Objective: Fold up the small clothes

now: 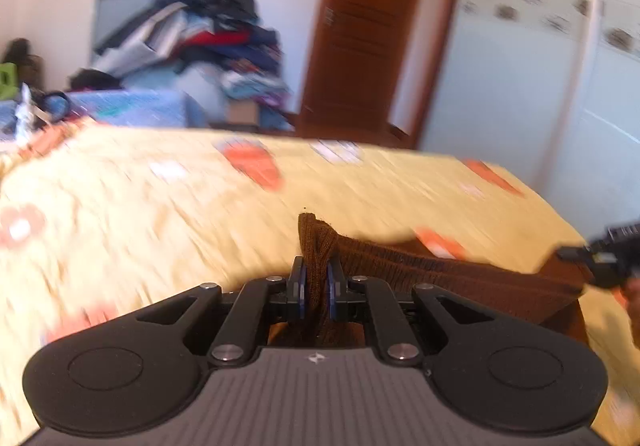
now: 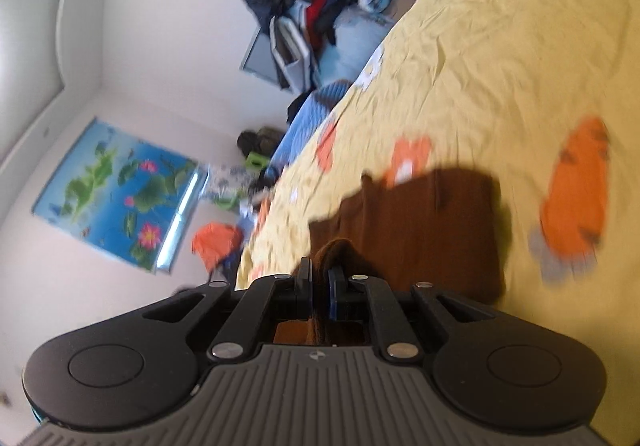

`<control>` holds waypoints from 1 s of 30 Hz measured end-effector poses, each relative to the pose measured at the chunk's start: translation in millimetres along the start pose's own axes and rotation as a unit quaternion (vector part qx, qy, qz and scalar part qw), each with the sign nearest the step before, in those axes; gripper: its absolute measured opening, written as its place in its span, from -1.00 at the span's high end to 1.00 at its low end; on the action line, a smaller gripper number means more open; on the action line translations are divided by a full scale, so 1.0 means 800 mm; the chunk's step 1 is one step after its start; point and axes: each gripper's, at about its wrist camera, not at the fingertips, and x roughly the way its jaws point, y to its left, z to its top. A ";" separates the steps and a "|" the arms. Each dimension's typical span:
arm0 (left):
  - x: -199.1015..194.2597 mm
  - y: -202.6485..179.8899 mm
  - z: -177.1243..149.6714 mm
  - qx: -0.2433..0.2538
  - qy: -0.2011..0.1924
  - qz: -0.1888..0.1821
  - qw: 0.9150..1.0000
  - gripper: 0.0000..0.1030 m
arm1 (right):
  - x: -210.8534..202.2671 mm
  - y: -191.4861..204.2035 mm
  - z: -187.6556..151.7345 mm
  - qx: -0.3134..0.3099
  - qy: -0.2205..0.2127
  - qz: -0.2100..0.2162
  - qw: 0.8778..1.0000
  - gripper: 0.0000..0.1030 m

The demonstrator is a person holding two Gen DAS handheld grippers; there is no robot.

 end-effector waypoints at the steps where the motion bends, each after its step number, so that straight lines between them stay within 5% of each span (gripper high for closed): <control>1: 0.023 0.006 0.005 0.004 -0.002 0.022 1.000 0.82 | 0.012 -0.006 0.013 0.008 -0.007 -0.006 1.000 0.70; 5: 0.101 0.048 -0.002 -0.042 0.019 0.112 0.993 0.72 | 0.073 -0.046 0.053 0.060 -0.038 -0.050 0.996 0.51; 6: 0.104 0.058 -0.005 -0.073 0.033 0.125 0.989 0.71 | 0.085 -0.055 0.056 0.066 -0.048 -0.069 0.994 0.12; 7: 0.098 0.066 -0.009 -0.106 0.044 0.131 0.985 0.71 | 0.092 -0.060 0.057 0.074 -0.056 -0.091 0.992 -0.28; 10: 0.032 0.081 -0.035 -0.159 0.014 0.106 0.981 0.61 | 0.087 -0.056 0.042 0.066 -0.065 -0.093 0.991 -0.39; 12: -0.023 0.084 -0.062 -0.190 -0.007 0.120 0.974 -0.09 | 0.063 -0.042 0.021 0.024 -0.065 -0.085 0.994 -0.49; 13: -0.049 0.089 -0.081 -0.210 -0.020 0.130 0.969 -0.71 | 0.047 -0.035 0.009 -0.003 -0.066 -0.092 0.994 -0.59; 14: -0.080 0.092 -0.106 -0.235 -0.042 0.138 0.961 -0.90 | 0.029 -0.030 -0.006 -0.026 -0.068 -0.106 0.992 -0.62; 17: -0.140 0.105 -0.166 -0.325 -0.034 0.118 0.938 -0.89 | -0.024 -0.035 -0.055 -0.048 -0.076 -0.156 0.984 -0.65; 19: -0.155 0.109 -0.201 -0.403 -0.018 0.076 0.912 -0.88 | -0.047 -0.043 -0.088 -0.045 -0.066 -0.186 0.979 -0.61; 20: -0.163 0.103 -0.211 -0.414 -0.034 0.056 0.908 -0.89 | -0.055 -0.041 -0.105 -0.058 -0.071 -0.185 0.979 -0.62; 25: -0.118 0.072 -0.200 -0.401 -0.025 0.001 0.916 -0.90 | -0.025 -0.023 -0.144 -0.069 -0.022 -0.158 0.985 -0.64; 27: -0.103 0.068 -0.192 -0.406 -0.036 0.025 0.913 -0.87 | -0.003 -0.022 -0.142 -0.078 -0.029 -0.148 0.986 -0.44; 28: -0.095 0.067 -0.188 -0.403 -0.031 0.034 0.914 -0.68 | 0.007 -0.023 -0.134 -0.067 -0.033 -0.147 0.986 -0.15; 29: -0.088 0.065 -0.183 -0.399 -0.020 0.052 0.915 -0.09 | 0.013 -0.030 -0.125 -0.043 -0.037 -0.147 0.988 0.04; 30: -0.082 0.063 -0.179 -0.390 -0.004 0.075 0.918 0.19 | 0.017 -0.040 -0.114 -0.007 -0.039 -0.147 0.988 0.43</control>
